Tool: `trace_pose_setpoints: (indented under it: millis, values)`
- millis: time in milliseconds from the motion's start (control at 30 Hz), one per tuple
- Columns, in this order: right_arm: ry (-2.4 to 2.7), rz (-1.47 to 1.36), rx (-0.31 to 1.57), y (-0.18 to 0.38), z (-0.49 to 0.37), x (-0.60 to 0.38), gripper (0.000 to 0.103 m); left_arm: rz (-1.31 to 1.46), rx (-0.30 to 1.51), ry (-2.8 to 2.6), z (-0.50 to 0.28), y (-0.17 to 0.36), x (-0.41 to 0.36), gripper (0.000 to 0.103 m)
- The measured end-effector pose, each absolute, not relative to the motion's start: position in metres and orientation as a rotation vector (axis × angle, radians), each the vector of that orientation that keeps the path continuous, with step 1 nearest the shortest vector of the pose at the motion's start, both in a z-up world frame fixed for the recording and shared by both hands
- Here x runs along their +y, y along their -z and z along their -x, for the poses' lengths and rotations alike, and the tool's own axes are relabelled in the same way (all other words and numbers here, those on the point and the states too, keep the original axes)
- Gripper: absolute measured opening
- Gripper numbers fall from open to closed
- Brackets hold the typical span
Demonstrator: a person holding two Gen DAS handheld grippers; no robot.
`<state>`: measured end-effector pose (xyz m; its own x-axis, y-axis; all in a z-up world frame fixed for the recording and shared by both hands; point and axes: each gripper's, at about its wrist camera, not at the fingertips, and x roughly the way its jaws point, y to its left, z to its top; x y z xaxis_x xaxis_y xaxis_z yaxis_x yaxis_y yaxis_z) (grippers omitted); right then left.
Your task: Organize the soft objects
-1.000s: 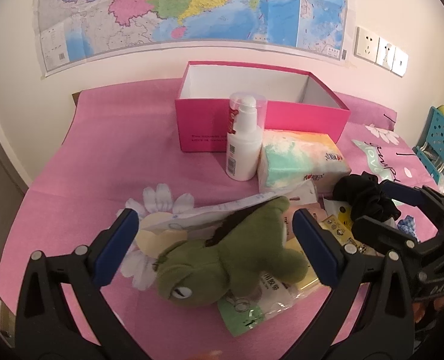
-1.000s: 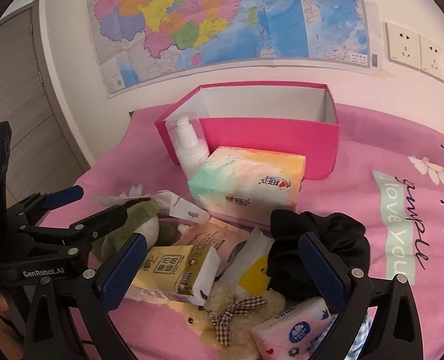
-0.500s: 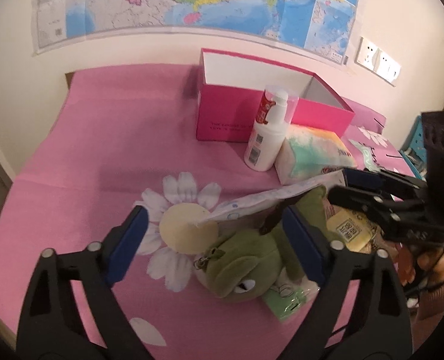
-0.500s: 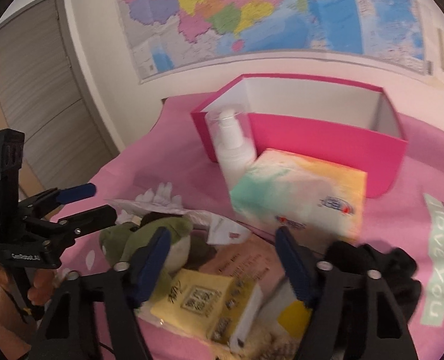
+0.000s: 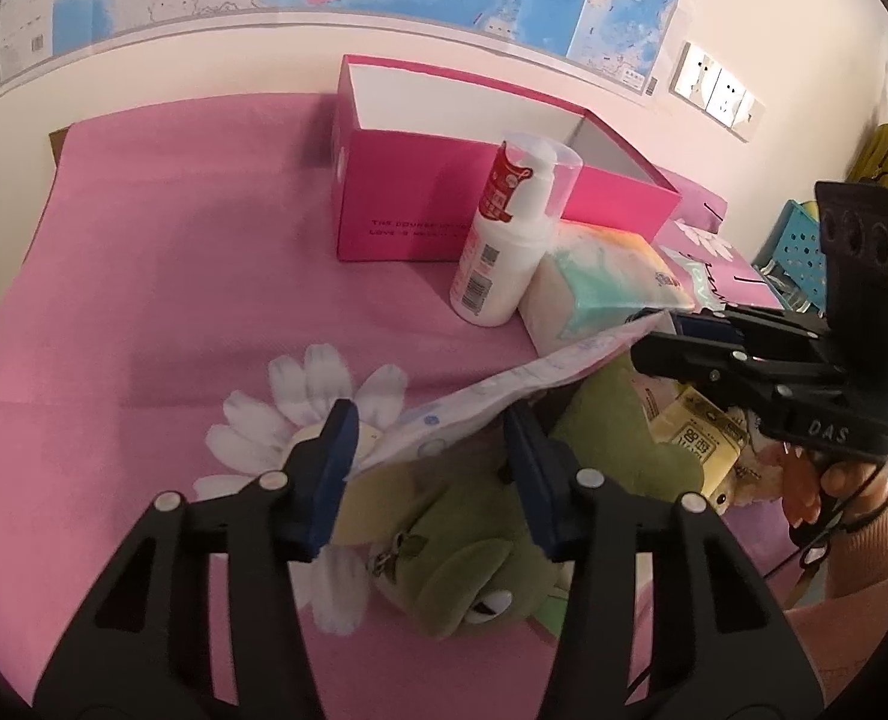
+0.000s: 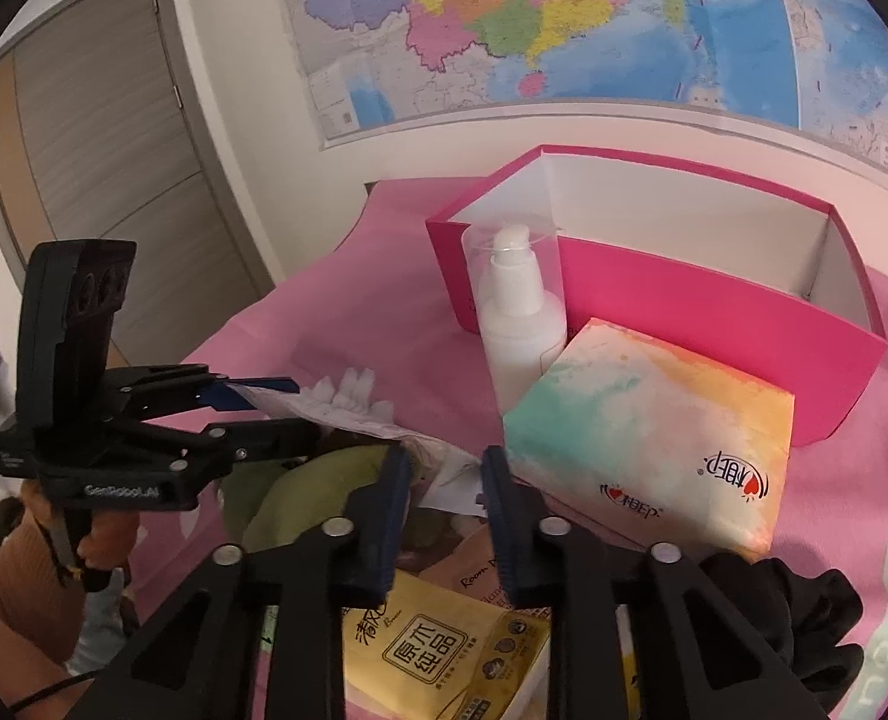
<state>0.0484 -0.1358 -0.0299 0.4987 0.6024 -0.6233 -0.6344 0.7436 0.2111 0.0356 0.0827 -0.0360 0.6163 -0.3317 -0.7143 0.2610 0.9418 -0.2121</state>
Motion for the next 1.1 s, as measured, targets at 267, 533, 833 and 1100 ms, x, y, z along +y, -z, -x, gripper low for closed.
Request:
trace_pose_setpoints:
  millis: [267,533,833,1100]
  values:
    - [-0.775,0.007,0.785,0.038,-0.055,-0.142,0.013,0.101,0.852,0.331,-0.036,0.043,0.088,0.038]
    - [-0.792,0.024,0.732,0.026,-0.049,-0.138,0.008,0.101,0.862,0.334,-0.04,0.04,0.083,0.024]
    - [-0.682,0.028,0.721,0.021,-0.051,-0.155,0.042,0.095,0.877,0.328,-0.041,0.044,0.084,0.024]
    - [-0.746,0.059,0.761,0.031,-0.059,-0.139,0.006,0.101,0.877,0.342,-0.04,0.037,0.08,0.017]
